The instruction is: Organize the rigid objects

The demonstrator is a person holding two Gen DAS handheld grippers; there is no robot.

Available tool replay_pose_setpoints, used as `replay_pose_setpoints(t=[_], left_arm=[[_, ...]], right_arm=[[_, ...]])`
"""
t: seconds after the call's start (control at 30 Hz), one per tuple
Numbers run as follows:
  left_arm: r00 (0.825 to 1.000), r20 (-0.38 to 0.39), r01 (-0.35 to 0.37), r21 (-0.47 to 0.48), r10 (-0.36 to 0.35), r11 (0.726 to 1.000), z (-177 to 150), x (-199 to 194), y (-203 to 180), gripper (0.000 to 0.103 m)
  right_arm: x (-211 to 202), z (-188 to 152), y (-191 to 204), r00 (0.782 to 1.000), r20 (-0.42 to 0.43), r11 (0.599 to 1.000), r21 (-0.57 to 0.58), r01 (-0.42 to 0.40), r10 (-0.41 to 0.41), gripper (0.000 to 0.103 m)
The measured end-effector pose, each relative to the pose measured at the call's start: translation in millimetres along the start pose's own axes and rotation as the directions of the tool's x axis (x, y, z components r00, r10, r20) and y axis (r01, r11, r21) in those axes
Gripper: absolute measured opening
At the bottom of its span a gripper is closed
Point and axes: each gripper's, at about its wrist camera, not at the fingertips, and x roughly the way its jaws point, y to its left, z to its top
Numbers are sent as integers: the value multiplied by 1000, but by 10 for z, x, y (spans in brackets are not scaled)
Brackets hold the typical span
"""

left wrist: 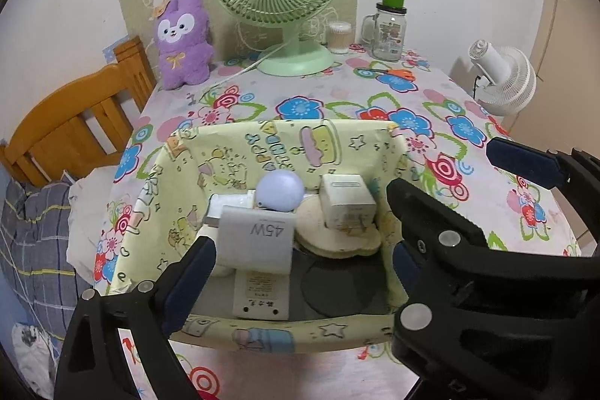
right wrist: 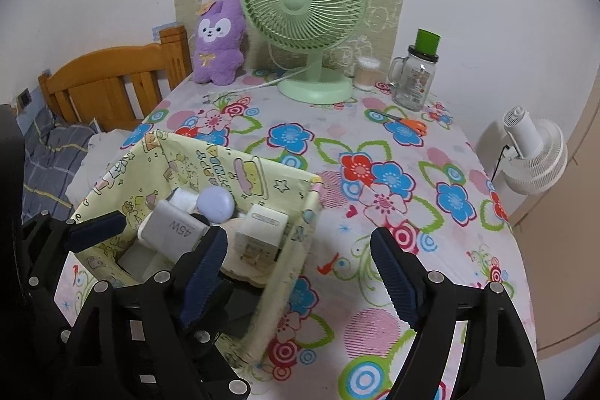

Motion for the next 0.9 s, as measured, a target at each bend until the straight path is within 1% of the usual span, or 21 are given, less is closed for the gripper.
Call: replay_pose_setpoints(t=[0.23,0.37,0.47,0.63,0.9], left_arm=[[1000,3,-3,14,3,1000,7,9,-143,97],[999,13,-38,6,38,999,22,4,-180,97],[999,20,-32,-14,32,999,33,-35,-162,97],[999,38,-23,-9,24,1000,61,-124,-209,97],[998,66,1,17,-2,1000,102,-267,-437,97]], right_arm=[[-47,-83,-202,1000,-3,999,28,16,-16,82],[-61,-122,-332,1000,-8,998,56,21,-21,82],[-80,-148,-444,1000,-9,996,92,12,-11,81],[-131,-170,-597,1000,-3,991,136,-1,1,81],[-318,-218,-817,1000,18,985,172,21,-24,81]])
